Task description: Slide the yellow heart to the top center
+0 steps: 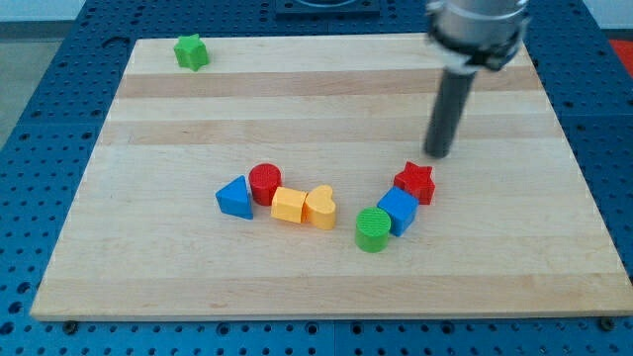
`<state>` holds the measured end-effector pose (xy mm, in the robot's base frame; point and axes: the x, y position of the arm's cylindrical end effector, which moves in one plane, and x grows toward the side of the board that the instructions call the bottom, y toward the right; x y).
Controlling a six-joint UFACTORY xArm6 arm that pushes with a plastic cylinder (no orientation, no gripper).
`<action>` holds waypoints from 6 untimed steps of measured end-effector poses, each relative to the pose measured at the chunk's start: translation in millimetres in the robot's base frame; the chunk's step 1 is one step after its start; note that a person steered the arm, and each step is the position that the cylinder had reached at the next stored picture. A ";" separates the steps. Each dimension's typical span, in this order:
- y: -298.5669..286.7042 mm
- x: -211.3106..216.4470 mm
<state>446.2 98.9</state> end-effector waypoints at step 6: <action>-165.1 111.8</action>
<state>558.0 -66.1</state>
